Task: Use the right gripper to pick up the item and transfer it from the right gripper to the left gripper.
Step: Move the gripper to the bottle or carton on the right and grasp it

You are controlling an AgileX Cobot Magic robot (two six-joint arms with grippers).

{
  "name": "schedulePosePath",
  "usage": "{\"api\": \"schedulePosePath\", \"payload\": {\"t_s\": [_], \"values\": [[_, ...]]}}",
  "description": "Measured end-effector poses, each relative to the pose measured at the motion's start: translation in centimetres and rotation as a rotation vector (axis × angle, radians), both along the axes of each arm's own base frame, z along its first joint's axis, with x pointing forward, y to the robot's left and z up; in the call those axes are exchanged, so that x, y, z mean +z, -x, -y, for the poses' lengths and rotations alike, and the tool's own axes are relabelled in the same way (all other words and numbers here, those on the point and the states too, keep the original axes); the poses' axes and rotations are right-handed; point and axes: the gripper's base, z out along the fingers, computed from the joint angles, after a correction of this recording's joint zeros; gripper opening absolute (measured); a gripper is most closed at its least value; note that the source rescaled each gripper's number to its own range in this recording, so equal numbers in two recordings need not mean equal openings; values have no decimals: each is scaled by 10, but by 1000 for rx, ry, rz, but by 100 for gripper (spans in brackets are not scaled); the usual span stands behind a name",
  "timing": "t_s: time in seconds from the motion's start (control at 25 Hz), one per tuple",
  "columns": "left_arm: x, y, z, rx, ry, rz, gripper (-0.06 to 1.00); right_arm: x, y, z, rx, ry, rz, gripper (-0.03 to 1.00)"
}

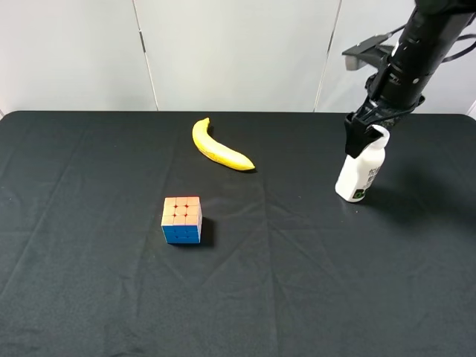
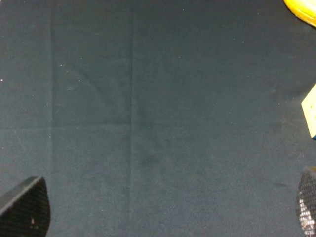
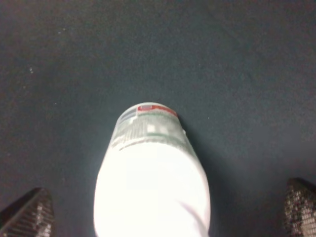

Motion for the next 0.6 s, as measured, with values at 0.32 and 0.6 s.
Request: {"api": "schedulePosePath", "payload": {"t_s": [0.32,0.6], "values": [[0,0,0,0,0,-1,100,-21,-6,-1,0,12,-51,100],[0,0,0,0,0,-1,100,-22,-6,-1,3,20,-55,100]]}}
